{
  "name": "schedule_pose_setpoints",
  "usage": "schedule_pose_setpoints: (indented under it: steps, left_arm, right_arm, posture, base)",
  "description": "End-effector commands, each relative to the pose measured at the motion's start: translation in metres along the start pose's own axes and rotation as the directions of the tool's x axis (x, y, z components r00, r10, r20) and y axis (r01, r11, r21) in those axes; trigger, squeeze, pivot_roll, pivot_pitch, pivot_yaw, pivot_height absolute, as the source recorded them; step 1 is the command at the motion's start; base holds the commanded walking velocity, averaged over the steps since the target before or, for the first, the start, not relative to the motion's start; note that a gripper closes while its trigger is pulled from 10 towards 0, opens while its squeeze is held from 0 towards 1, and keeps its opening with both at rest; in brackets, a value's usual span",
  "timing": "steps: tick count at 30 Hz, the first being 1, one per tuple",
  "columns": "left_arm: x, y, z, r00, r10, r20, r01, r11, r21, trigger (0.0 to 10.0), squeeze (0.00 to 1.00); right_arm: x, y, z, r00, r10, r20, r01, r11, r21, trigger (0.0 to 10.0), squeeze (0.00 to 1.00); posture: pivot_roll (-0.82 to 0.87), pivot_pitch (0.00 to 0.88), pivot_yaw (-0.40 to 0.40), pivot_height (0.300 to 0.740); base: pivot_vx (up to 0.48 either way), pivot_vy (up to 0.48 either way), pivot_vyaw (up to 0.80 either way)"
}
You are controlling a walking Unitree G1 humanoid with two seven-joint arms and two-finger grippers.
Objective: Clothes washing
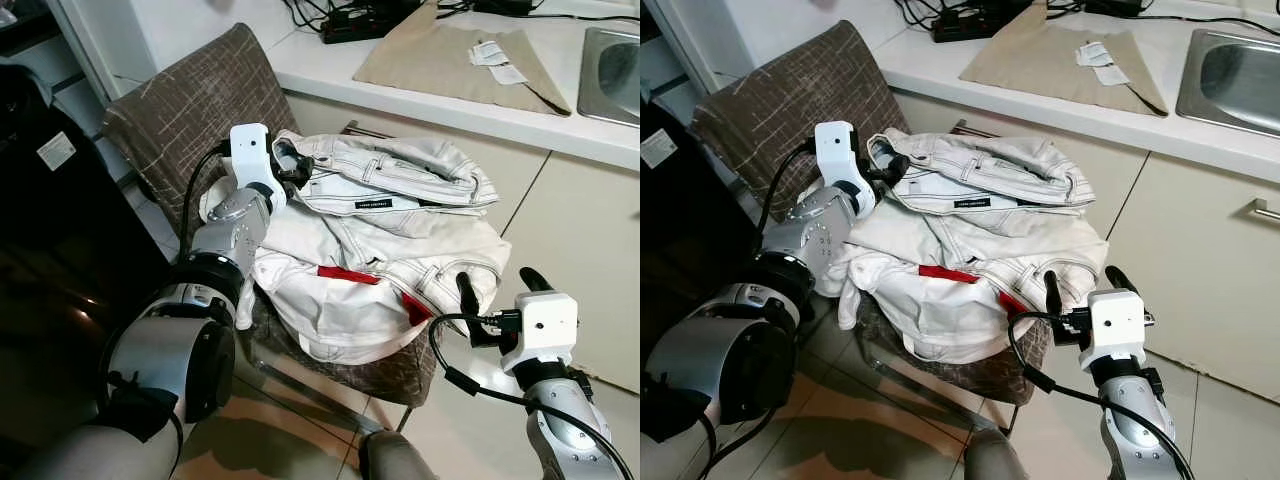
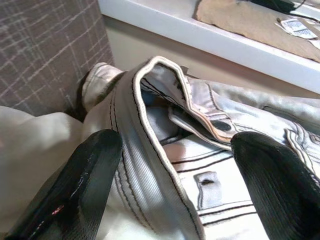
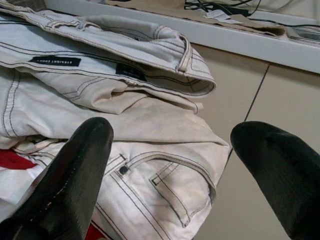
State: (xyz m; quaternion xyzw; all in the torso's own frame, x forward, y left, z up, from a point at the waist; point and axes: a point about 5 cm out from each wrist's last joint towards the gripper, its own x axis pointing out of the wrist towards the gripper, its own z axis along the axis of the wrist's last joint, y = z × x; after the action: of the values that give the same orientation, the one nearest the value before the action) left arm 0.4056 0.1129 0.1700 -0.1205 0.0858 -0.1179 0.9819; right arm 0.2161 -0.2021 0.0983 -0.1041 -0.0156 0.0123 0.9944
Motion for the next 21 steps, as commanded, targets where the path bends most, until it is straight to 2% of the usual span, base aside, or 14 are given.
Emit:
schedule_pose_setpoints:
  steps: [1, 5, 7, 10, 15, 20, 21]
  left_arm:
    - [0.001, -0.002, 0.009, 1.000, -0.011, 0.022, 0.010, 0.999, 0.041, 10.0, 0.00]
    - [0.000, 0.001, 0.006, 1.000, -0.002, 0.016, 0.001, 0.998, 0.068, 10.0, 0.00]
    - [-0.001, 0.003, 0.003, 1.000, 0.010, 0.009, -0.011, 0.995, 0.103, 10.0, 0.00]
    - [-0.001, 0.002, -0.005, 1.000, 0.025, -0.009, -0.023, 0.980, 0.199, 10.0, 0.00]
    - [-0.002, 0.002, -0.015, 0.998, 0.043, -0.040, -0.032, 0.968, 0.250, 10.0, 0.00]
    - [-0.002, 0.000, -0.027, 0.995, 0.049, -0.082, -0.027, 0.969, 0.246, 10.0, 0.00]
    - [-0.003, -0.001, -0.032, 0.994, 0.043, -0.101, -0.019, 0.975, 0.221, 10.0, 0.00]
  right_arm:
    - [0.000, -0.001, 0.000, 1.000, -0.005, -0.006, 0.005, 1.000, 0.000, 10.0, 0.00]
    - [0.002, -0.001, 0.001, 1.000, 0.001, -0.004, -0.001, 1.000, 0.001, 10.0, 0.00]
    - [0.003, 0.000, 0.001, 1.000, 0.003, -0.004, -0.003, 1.000, 0.002, 10.0, 0.00]
    - [0.002, 0.003, 0.001, 1.000, 0.014, -0.004, -0.014, 1.000, 0.003, 10.0, 0.00]
    - [-0.003, 0.004, 0.002, 1.000, 0.012, -0.009, -0.012, 1.000, 0.003, 10.0, 0.00]
    - [-0.012, 0.004, 0.001, 1.000, 0.011, -0.025, -0.011, 1.000, 0.001, 10.0, 0.00]
    - [-0.017, 0.005, 0.002, 0.999, 0.014, -0.029, -0.014, 1.000, -0.001, 10.0, 0.00]
  posture:
    - [-0.48, 0.060, 0.106, 0.740]
    - [-0.48, 0.056, 0.103, 0.740]
    - [-0.47, 0.056, 0.101, 0.740]
    - [-0.48, 0.062, 0.099, 0.740]
    - [-0.49, 0.079, 0.099, 0.740]
    - [-0.51, 0.108, 0.092, 0.740]
    - [-0.53, 0.129, 0.086, 0.740]
  base:
    - [0.000, 0.000, 0.00]
    - [0.000, 0.000, 0.00]
    - [0.000, 0.000, 0.00]
    - [0.000, 0.000, 0.00]
    - [0.000, 0.000, 0.00]
    - [0.000, 0.000, 0.00]
    - [0.000, 0.000, 0.00]
